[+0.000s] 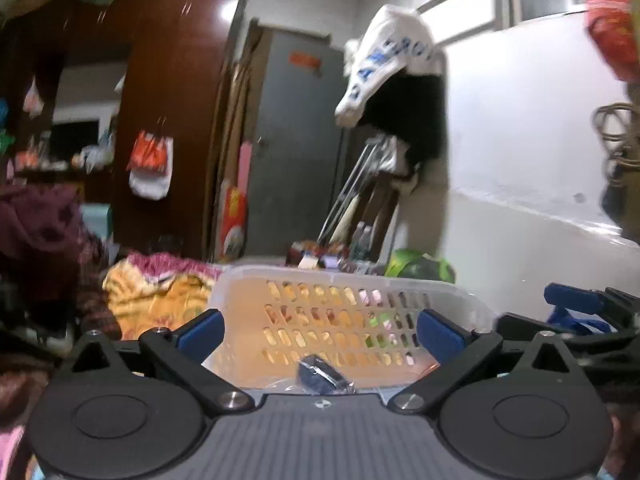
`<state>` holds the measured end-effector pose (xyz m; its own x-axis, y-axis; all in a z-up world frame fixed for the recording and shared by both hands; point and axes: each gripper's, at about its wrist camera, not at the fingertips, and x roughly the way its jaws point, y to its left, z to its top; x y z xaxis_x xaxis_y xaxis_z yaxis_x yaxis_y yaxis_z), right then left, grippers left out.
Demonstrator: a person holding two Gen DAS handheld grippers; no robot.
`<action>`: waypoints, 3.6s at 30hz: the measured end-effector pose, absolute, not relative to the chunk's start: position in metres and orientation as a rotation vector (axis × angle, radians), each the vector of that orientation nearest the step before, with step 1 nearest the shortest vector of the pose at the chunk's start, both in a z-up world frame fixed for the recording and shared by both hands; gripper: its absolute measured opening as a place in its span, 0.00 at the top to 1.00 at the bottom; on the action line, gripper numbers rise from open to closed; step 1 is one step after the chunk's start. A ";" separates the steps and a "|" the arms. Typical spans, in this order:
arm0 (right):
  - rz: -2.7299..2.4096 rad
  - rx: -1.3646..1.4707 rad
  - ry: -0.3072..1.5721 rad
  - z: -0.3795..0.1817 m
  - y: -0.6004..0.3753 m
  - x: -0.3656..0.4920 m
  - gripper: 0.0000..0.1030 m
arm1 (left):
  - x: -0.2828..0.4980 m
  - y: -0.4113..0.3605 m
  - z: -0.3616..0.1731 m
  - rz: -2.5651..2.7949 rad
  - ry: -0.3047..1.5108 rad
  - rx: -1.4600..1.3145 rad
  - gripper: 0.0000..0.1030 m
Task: Organize objects
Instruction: 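Drop red box into basket with left gripper while right drops tall pink box, then lift purple cube box with left gripper while right carries clear plastic bag, then drop medicine box into basket with left gripper while right drops purple-topped box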
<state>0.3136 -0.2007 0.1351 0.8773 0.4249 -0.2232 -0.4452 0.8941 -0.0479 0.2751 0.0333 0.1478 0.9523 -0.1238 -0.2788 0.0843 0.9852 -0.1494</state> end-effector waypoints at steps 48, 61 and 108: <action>0.662 -0.011 0.207 -0.005 -0.251 0.128 0.09 | 0.116 0.071 0.031 -0.057 0.317 -0.091 0.42; 0.656 -0.031 0.225 -0.009 -0.248 0.132 0.68 | 0.113 0.070 0.032 -0.046 0.290 -0.112 0.46; 0.584 0.004 0.175 0.074 -0.250 0.183 0.00 | 0.147 0.037 0.107 -0.242 0.181 -0.085 0.00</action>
<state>0.1826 -0.2501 0.0742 0.8197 0.5489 -0.1635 -0.5482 0.8346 0.0538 0.1470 0.0373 0.1069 0.9548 -0.2457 -0.1673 0.2305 0.9673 -0.1055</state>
